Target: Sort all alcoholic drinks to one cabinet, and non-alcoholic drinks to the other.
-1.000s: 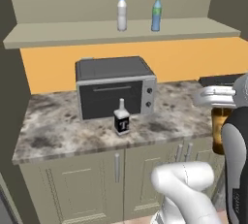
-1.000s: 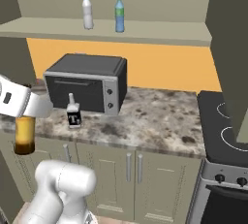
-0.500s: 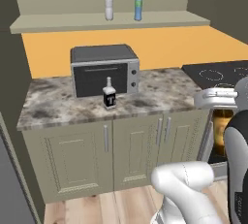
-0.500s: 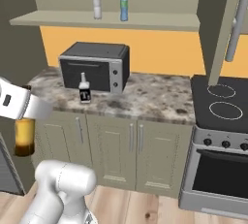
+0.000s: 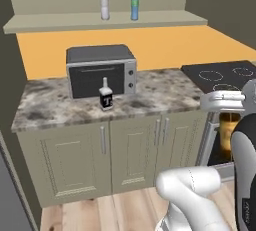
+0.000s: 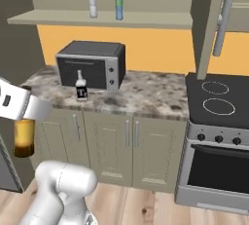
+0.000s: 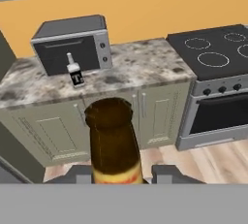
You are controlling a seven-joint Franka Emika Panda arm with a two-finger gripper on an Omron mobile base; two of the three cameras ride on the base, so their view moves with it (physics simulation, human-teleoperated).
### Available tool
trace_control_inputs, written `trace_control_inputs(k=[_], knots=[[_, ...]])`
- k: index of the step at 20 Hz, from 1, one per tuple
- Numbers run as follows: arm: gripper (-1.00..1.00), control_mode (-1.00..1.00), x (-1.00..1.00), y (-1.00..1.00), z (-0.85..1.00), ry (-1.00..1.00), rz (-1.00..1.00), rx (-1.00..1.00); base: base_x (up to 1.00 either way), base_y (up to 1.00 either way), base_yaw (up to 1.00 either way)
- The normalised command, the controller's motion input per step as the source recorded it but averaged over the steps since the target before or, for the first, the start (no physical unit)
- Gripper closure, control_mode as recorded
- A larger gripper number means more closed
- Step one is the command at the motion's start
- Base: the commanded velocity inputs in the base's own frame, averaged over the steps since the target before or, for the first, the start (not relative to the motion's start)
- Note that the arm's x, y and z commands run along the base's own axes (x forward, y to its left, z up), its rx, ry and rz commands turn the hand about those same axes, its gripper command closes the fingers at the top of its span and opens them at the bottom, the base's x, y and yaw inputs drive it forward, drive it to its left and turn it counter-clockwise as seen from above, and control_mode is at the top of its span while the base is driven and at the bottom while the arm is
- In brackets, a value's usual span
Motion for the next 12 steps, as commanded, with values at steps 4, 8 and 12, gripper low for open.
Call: trace_control_inputs(k=[4,8,12], knots=[[1.00,1.00,0.00,0.00,0.00,0.00,0.00,0.00,0.00,-0.26,-0.48],[1.00,1.00,0.00,0.00,0.00,0.00,0.00,0.00,0.00,-0.28,-0.69],[1.00,1.00,0.00,0.00,0.00,0.00,0.00,0.00,0.00,-0.24,-0.73]])
